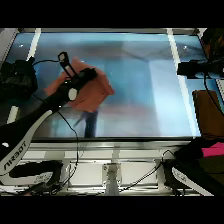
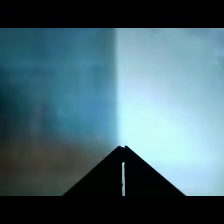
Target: Fold the clothes and pants, and hang the long-sleeved shirts on hangers.
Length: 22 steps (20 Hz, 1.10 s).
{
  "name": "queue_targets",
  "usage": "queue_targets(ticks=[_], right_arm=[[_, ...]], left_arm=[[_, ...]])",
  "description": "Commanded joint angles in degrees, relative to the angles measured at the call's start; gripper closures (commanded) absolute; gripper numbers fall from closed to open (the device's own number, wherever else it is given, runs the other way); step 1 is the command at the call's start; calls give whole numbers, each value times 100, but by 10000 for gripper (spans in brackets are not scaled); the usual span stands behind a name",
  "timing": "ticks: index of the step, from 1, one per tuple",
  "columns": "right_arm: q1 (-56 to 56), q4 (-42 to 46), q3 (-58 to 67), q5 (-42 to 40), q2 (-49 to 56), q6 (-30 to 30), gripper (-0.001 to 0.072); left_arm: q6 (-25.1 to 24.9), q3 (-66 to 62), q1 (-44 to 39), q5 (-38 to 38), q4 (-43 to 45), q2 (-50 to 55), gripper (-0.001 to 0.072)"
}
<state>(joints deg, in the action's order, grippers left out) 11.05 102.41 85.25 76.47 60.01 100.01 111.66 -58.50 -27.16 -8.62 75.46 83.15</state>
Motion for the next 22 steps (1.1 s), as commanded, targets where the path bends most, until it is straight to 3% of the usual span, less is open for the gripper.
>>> queue_targets(ticks=[1,2,3,5,6,11,13,14,15,17,19,21,22], right_arm=[[7,0,-2,0,4,2,693],[7,0,-2,0,4,2,693],[7,0,-2,2,4,2,693],[7,0,-2,2,4,0,693],[7,0,-2,2,4,0,693],[7,-2,-2,0,4,2,692],[7,0,-2,0,4,2,693],[7,0,-2,0,4,2,693],[7,-2,-2,0,4,2,693],[7,-9,-2,0,4,0,693],[7,-24,-2,-57,4,2,693],[7,-111,-2,-328,4,4,693],[7,-229,-2,-422,7,4,692]], left_arm=[[0,-7,-802,-1493,-120,166,691],[0,-9,-881,-1657,-118,238,690],[2,-9,-907,-1735,-114,299,629],[0,-9,-916,-1753,-116,352,106],[0,-9,-905,-1784,-116,343,-6],[-26,-9,-623,-2013,-20,96,0],[-24,-11,-348,-1539,413,-173,62],[-24,-11,-184,-911,901,-393,156],[-24,-11,-22,-179,1471,-614,176],[-26,-11,313,1467,2262,-1071,176],[-24,-11,719,2806,2422,-1443,175],[-98,-11,1180,3729,2465,-1705,175],[-439,-11,1384,4030,2461,-1786,175]])
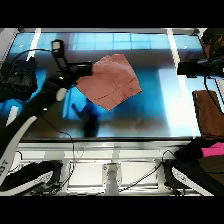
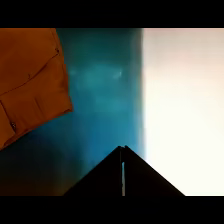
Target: Fold the clothes and pants, and hang the long-sleeved shirts on hangers.
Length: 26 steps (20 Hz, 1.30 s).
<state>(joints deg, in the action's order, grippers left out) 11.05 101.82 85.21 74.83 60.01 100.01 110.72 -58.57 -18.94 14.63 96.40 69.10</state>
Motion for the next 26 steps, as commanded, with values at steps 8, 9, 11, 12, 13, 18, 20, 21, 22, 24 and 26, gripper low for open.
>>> queue_targets(ticks=[8,9,11,12,13,18,20,21,22,24,26], right_arm=[[17,-2597,-1187,-514,413,-66,460],[61,-2927,-1558,-796,466,-61,460],[280,-3528,-2302,-1556,566,-59,433],[437,-3788,-2597,-1897,629,-59,343],[638,-4006,-2844,-2194,697,-57,253],[1670,-4728,-3156,-3615,1307,531,253],[1910,-5396,-3156,-4059,1707,590,177],[1993,-5729,-3156,-4179,1899,590,126],[2068,-6008,-3158,-4232,2105,592,118],[2186,-6415,-3158,-4223,2439,765,119],[2284,-6607,-3158,-4306,2658,953,120]], left_arm=[[-1823,-2,1305,3268,369,-417,57],[-1821,-2,1314,3180,369,-417,57],[-1818,-2,1333,3032,367,-417,57],[-1818,-2,1333,2977,367,-415,57],[-1818,-2,1333,2920,367,-415,57],[-1818,-2,1333,2647,365,-415,57],[-1818,-2,1333,2645,365,-415,57],[-1818,-2,1333,2645,367,-415,57],[-1818,-2,1333,2632,367,-415,57],[-1818,-2,1333,2542,365,-415,57],[-1818,-2,1333,2389,365,-415,57]])
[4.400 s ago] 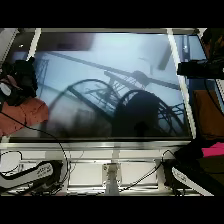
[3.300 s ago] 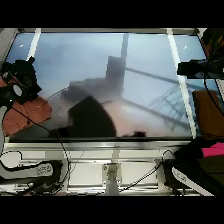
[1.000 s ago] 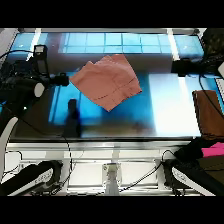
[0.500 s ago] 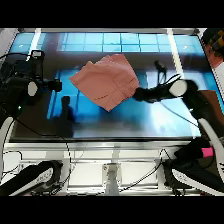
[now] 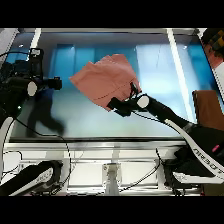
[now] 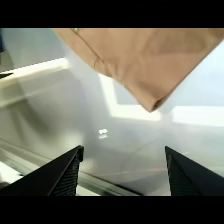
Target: Fold the clothes and pants, and hang the long-sleeved shirts on hangers.
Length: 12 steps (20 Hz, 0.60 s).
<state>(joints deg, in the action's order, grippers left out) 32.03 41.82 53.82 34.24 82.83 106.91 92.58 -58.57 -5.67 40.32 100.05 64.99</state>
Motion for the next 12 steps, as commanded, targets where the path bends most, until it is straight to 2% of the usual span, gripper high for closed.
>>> queue_targets(ticks=[1,6,8,12], right_arm=[[225,-619,-20,-372,439,374,122],[299,-623,-20,-861,621,1095,129],[302,-629,-17,-1014,734,1377,174],[299,-625,-17,-1707,772,1508,199]], left_arm=[[-4,-2,7,-260,0,-4,57],[-2,-2,4,-507,0,-4,58],[-4,-2,7,-542,0,-4,58],[-4,-2,7,-564,0,-4,58]])
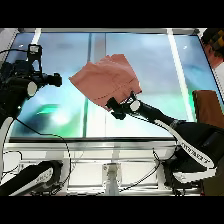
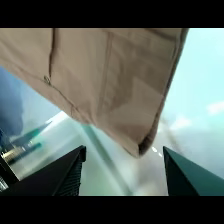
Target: Fold the clothes and pants, and hang the long-sleeved shirts on hangers.
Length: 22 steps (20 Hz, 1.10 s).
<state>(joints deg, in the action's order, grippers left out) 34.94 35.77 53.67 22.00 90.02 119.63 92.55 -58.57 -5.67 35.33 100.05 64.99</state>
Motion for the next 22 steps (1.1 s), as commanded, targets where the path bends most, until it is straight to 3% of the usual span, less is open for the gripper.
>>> queue_targets(ticks=[1,7,8,11,12,18,22], right_arm=[[9,-22,-2,-549,66,299,203],[9,-61,-2,-599,219,439,214],[9,-63,0,-680,219,439,284],[9,-46,83,-870,219,417,616],[9,-33,120,-940,219,417,664],[-4,1095,549,-544,201,363,693],[-306,2302,691,732,-79,-750,694]], left_arm=[[-2,-2,7,-109,0,-4,58],[0,-2,7,-343,0,-4,58],[0,-2,7,-343,0,-4,58],[0,-2,7,-343,0,-4,58],[0,-2,7,-343,0,-4,59],[0,-2,7,-341,0,-4,66],[87,0,9,-341,2,-4,66]])
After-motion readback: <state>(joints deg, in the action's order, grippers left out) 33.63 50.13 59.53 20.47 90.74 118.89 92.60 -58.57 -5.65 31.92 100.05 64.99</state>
